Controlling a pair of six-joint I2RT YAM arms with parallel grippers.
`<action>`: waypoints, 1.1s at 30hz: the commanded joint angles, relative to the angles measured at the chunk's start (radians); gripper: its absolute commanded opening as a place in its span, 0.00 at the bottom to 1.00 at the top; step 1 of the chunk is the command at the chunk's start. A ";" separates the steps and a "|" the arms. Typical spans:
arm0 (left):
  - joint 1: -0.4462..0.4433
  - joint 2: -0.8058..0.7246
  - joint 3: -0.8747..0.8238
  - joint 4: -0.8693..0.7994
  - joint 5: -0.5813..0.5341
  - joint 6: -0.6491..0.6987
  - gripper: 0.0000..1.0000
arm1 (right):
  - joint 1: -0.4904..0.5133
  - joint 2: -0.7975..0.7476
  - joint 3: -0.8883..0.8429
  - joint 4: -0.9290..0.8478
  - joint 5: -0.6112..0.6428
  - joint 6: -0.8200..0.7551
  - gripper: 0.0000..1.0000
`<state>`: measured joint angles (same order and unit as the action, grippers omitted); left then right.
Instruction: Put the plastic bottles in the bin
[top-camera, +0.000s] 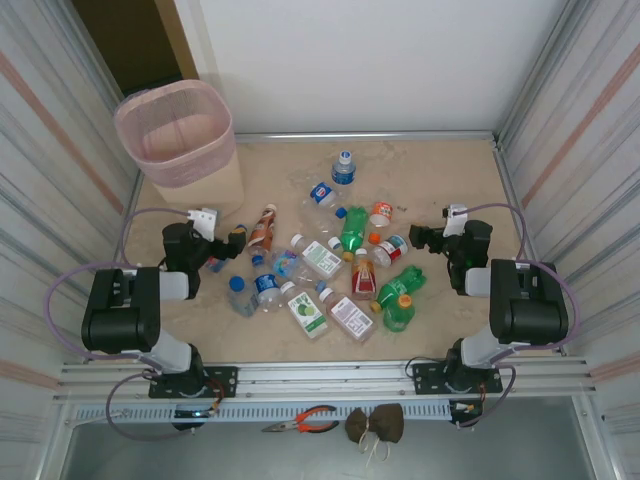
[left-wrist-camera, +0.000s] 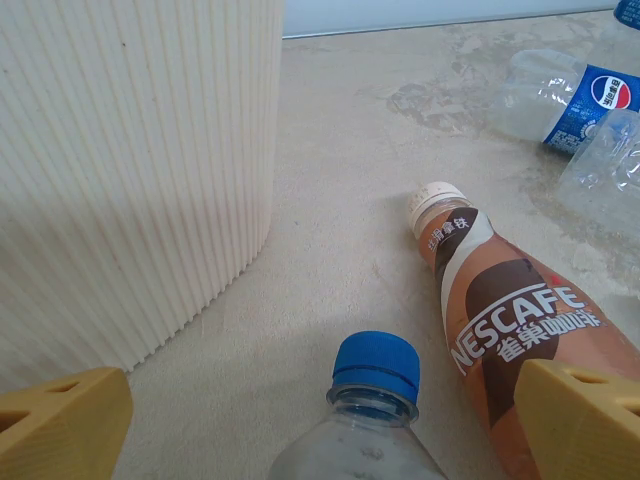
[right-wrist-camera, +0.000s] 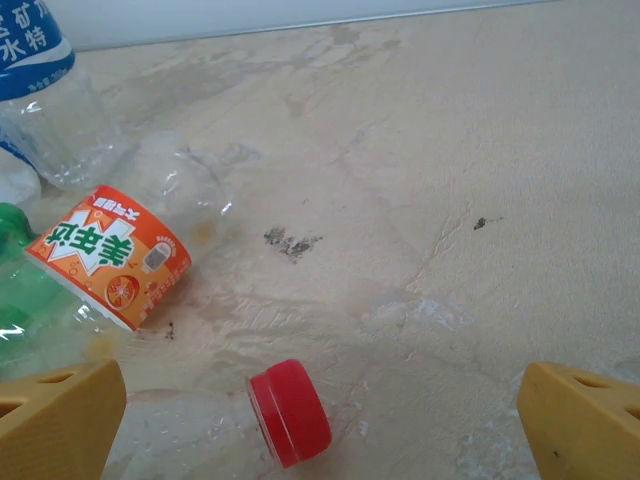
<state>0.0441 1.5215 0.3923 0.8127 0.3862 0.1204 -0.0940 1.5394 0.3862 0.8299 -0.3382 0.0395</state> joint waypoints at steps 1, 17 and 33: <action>0.003 -0.015 -0.009 0.024 0.020 0.023 0.99 | -0.004 -0.006 -0.009 0.018 -0.009 -0.023 0.99; 0.003 -0.015 -0.008 0.023 0.020 0.022 0.99 | -0.004 -0.006 -0.009 0.018 -0.009 -0.023 0.99; 0.008 -0.012 -0.004 0.022 0.014 0.011 0.99 | -0.017 -0.003 -0.005 0.020 -0.013 -0.007 0.99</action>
<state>0.0444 1.5215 0.3923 0.8127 0.3859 0.1200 -0.1070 1.5394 0.3862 0.8299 -0.3393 0.0399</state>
